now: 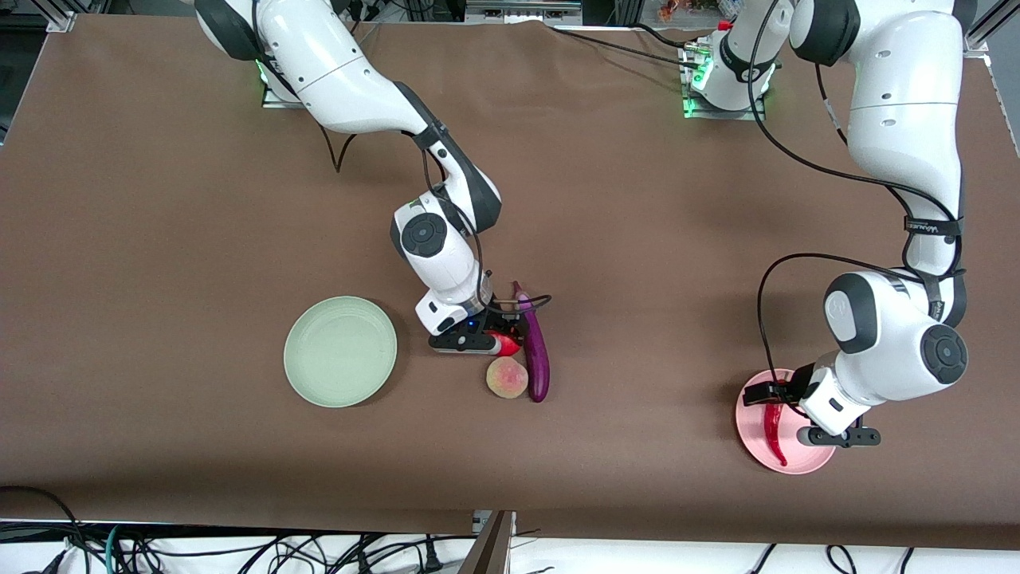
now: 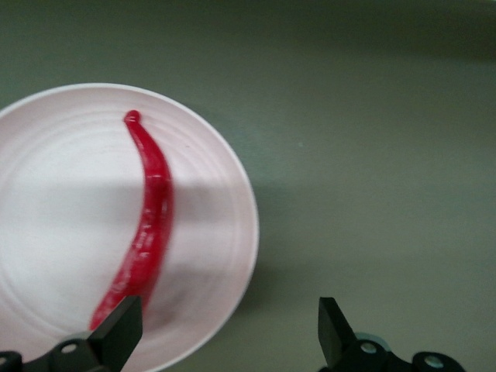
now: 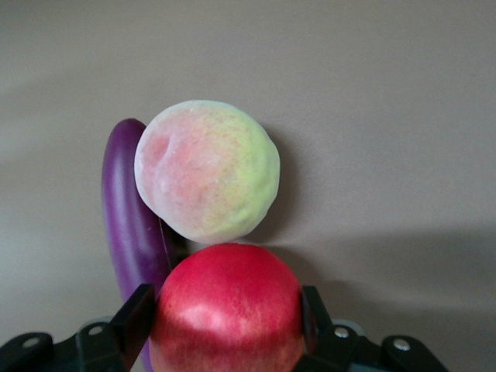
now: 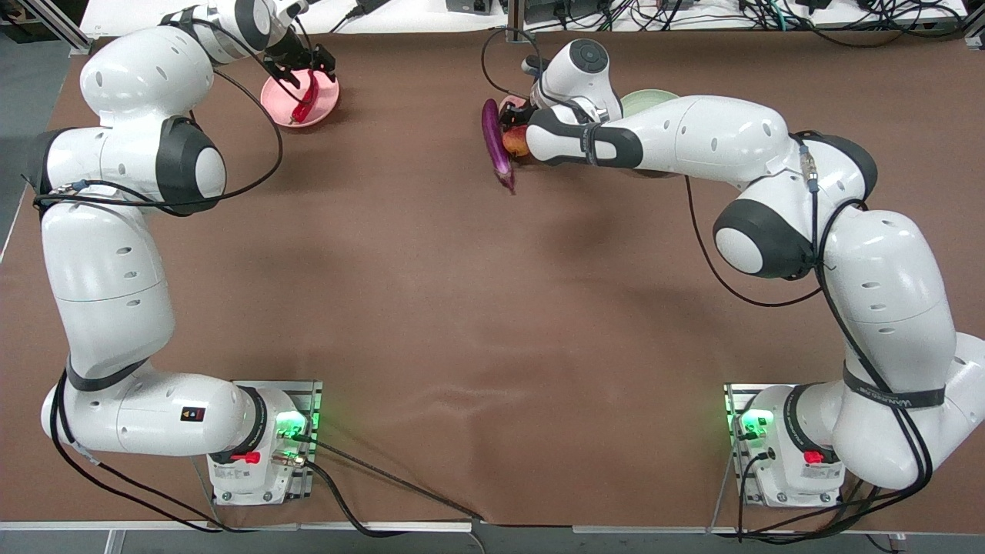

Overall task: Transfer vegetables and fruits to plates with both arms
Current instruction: 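Carry the apple to the green plate while the left gripper reaches the eggplant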

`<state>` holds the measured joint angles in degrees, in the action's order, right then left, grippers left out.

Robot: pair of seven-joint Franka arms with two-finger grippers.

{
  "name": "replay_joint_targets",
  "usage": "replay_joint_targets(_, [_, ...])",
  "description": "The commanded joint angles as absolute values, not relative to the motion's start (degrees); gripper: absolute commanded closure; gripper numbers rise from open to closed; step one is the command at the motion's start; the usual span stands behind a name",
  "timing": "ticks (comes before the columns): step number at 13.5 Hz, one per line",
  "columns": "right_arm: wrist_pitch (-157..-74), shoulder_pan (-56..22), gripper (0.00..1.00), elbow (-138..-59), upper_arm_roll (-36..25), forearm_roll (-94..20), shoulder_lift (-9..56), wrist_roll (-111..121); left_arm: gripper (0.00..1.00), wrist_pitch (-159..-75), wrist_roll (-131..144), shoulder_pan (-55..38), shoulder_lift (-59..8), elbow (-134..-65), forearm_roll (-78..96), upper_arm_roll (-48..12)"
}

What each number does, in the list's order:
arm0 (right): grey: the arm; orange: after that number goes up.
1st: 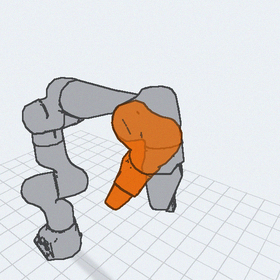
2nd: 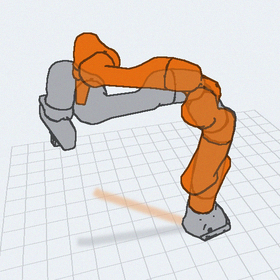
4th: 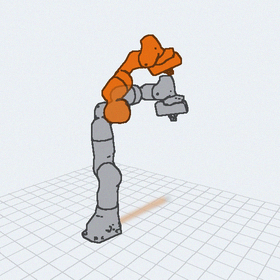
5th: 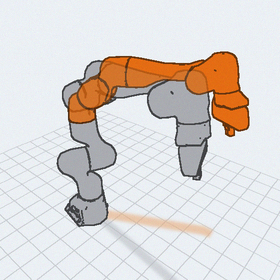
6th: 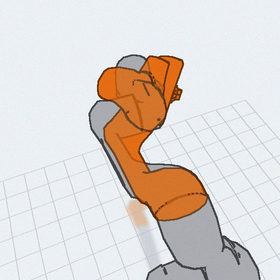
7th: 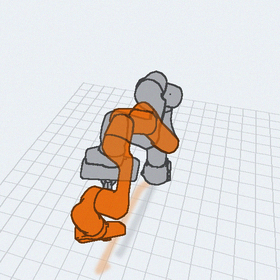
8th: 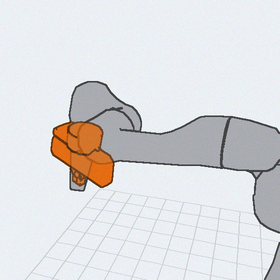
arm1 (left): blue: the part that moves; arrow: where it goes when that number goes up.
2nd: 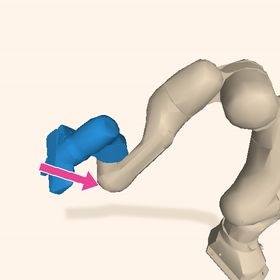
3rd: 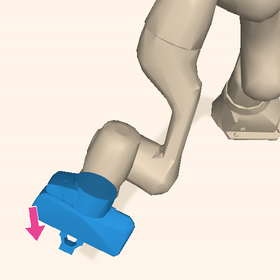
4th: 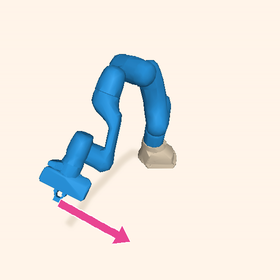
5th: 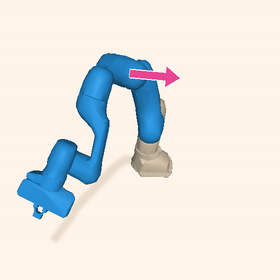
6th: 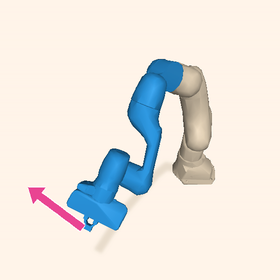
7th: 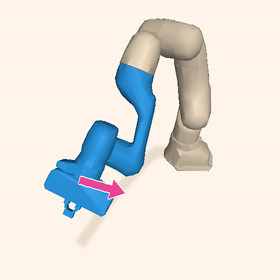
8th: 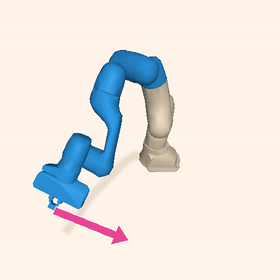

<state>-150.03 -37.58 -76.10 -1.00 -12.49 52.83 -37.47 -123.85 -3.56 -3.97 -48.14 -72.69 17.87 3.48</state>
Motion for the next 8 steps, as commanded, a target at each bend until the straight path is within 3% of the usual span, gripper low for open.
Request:
replay_joint_targets(1, [-140.8, -35.7, 0.90, -75.7, -1.2, -16.1, 46.9, -36.4, 0.00, -123.0, 5.0, -9.3, -47.4, -72.8, 18.7, 3.7])
replay_joint_targets(5, [-125.7, -30.3, 0.87, -75.8, -5.1, -16.2, 40.7, -22.5, 0.00, -122.9, 11.0, -14.2, -47.4, -72.9, 18.5, 3.6])
replay_joint_targets(8, [-121.4, -23.9, 0.85, -76.2, -8.5, -16.3, 40.4, -5.6, 0.00, -123.8, 16.5, -18.4, -48.2, -71.9, 18.5, 3.4])
